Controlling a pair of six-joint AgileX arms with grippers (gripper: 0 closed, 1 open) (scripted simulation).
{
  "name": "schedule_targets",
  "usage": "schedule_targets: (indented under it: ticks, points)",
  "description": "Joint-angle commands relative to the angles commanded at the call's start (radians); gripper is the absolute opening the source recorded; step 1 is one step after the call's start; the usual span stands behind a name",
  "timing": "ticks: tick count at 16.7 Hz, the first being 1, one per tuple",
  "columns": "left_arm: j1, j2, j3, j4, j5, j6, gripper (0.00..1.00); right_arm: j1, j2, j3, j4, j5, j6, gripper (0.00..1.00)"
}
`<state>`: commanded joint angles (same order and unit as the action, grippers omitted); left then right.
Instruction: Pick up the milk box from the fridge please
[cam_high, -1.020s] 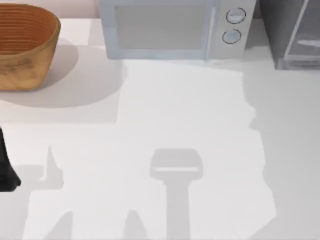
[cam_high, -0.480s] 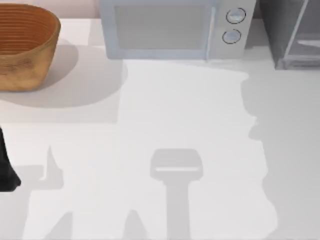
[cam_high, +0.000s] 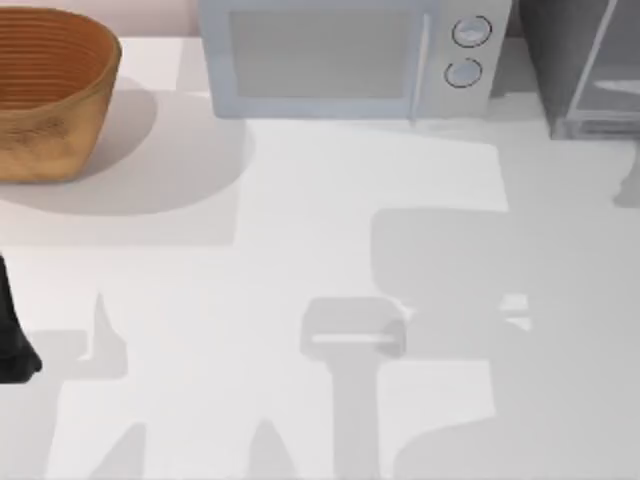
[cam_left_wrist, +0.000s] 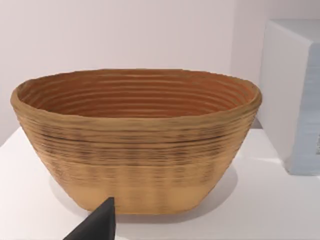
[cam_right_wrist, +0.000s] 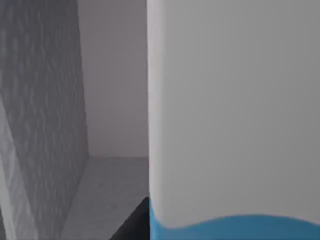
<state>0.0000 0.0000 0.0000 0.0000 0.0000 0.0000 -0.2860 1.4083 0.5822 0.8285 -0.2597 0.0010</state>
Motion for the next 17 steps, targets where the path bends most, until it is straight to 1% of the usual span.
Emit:
schedule_targets:
  ticks: [10, 14, 17]
  points:
    - [0.0, 0.0, 0.0, 0.0, 0.0, 0.0, 1.0, 0.195, -1.053, -0.425, -0.594, 0.179, 0.006, 0.0]
    - [0.0, 0.0, 0.0, 0.0, 0.0, 0.0, 1.0, 0.259, -1.316, -0.539, -0.763, 0.236, 0.002, 0.0]
    - [0.0, 0.0, 0.0, 0.0, 0.0, 0.0, 1.0, 0.284, -1.401, -0.579, -0.823, 0.258, -0.001, 0.0]
